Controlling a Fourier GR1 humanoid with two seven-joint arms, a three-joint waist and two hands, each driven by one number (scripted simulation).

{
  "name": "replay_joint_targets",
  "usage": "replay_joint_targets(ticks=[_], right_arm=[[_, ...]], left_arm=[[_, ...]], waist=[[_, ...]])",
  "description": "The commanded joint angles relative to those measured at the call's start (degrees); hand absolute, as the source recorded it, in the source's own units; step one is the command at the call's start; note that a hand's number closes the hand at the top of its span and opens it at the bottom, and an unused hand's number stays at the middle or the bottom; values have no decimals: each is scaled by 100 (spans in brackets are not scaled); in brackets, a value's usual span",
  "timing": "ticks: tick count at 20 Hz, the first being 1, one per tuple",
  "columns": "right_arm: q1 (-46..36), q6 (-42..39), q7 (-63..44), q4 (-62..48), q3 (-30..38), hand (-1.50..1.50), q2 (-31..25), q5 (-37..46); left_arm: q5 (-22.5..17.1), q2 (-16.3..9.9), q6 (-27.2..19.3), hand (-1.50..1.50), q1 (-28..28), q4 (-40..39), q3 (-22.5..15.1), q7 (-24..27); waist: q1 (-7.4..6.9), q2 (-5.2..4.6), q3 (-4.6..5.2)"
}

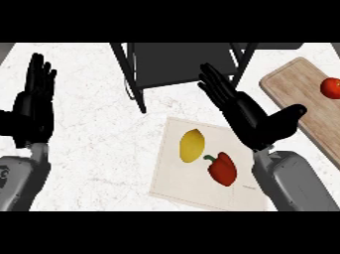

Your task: Pick the bell pepper from the placemat and place it in the tiered shelf

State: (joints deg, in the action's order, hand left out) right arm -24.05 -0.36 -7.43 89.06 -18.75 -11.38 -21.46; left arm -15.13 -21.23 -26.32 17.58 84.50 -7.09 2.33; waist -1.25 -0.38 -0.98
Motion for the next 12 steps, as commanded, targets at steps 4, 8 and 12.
replay_joint_targets(ticks=[4,8,12], right_arm=[[489,649,-98,-239,562,-150,-1435,1337],[892,1226,-611,-846,776,150,-2851,2753],[1826,1410,342,-406,1414,-150,-1783,1489]], left_arm=[[183,-309,699,0,-903,-331,-643,-316],[152,-266,1054,0,-1342,-548,-1065,-504],[122,-367,1660,0,-1589,-523,-1243,-321]], waist=[[343,46,109],[669,28,160],[232,49,93]])
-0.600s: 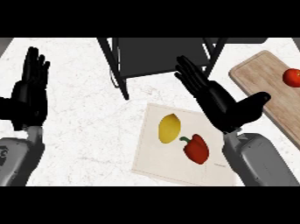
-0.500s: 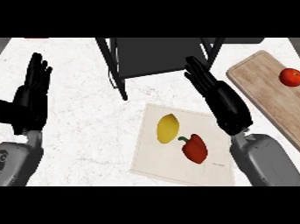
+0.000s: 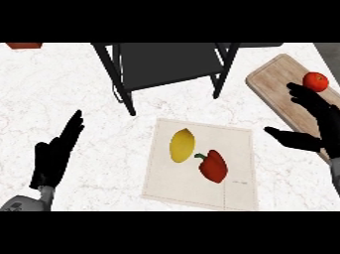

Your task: Pick the bell pepper from the placemat and place it in the tiered shelf

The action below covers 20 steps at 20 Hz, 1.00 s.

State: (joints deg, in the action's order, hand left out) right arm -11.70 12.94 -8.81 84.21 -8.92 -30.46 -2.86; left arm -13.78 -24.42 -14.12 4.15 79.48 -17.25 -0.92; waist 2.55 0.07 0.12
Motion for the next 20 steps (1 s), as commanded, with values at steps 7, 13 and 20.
replay_joint_targets(ticks=[7,13,20], right_arm=[[870,-589,359,1479,-501,-150,200,71],[379,-1493,-1981,2619,-948,-150,-779,102],[-658,-2131,-4017,2718,-1932,-150,-1679,2119]], left_arm=[[14,-181,711,0,-129,-83,78,-68],[321,195,388,0,-103,-249,-116,86],[309,100,599,0,6,-87,-219,-117]], waist=[[-226,10,-8],[-248,16,9],[-479,23,36]])
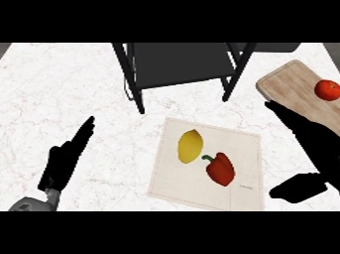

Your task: Pick the bell pepper from the placemat and place it in the tiered shelf

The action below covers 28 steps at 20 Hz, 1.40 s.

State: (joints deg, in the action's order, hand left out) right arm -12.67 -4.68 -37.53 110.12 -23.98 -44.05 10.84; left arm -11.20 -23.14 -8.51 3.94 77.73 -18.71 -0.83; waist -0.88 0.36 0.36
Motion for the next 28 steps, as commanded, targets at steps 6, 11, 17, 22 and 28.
replay_joint_targets(ticks=[6,11,17,22,28], right_arm=[[-1499,-980,-2969,-12,-1729,-150,1117,1742],[-1763,-1145,-3581,-710,-1995,-150,2370,1791],[-1678,-1366,-3914,-1115,-2000,-150,2687,1887],[-1451,-975,-3804,-1758,-2189,-150,3144,2494],[-1191,-1230,-3737,-1639,-2159,-150,2956,2962]], left_arm=[[-56,22,188,0,149,-33,118,-127],[46,106,185,0,-53,-83,133,-7],[69,112,251,0,248,-280,284,-147],[144,174,191,0,-60,-35,285,-49],[240,228,220,0,-196,-229,346,140]], waist=[[-66,-38,-22],[-8,-33,-27],[105,-29,-27],[63,-26,-33],[110,-22,-31]])
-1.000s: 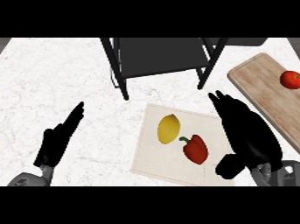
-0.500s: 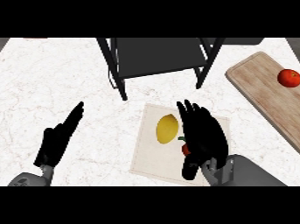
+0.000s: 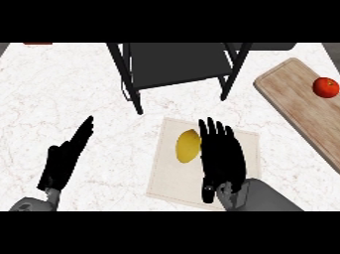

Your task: Pick the bell pepper from the placemat and place it in the tiered shelf

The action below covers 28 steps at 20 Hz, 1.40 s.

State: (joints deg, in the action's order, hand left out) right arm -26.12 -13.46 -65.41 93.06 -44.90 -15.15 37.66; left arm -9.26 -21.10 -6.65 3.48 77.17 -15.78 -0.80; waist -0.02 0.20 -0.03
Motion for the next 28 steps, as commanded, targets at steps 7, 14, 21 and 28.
replay_joint_targets(ticks=[7,14,21,28], right_arm=[[401,-538,-853,38,102,-150,210,608],[705,-512,-336,-482,193,-150,350,1051],[555,-845,229,-856,761,-150,481,1253],[901,-932,791,-960,961,150,759,1668]], left_arm=[[124,-41,83,0,-380,116,99,40],[203,29,86,0,-287,481,152,-317],[262,96,377,0,-101,76,339,-222],[606,503,286,0,-248,192,344,-196]], waist=[[-14,-2,5],[-29,-7,1],[-5,-19,3],[-5,-16,2]])
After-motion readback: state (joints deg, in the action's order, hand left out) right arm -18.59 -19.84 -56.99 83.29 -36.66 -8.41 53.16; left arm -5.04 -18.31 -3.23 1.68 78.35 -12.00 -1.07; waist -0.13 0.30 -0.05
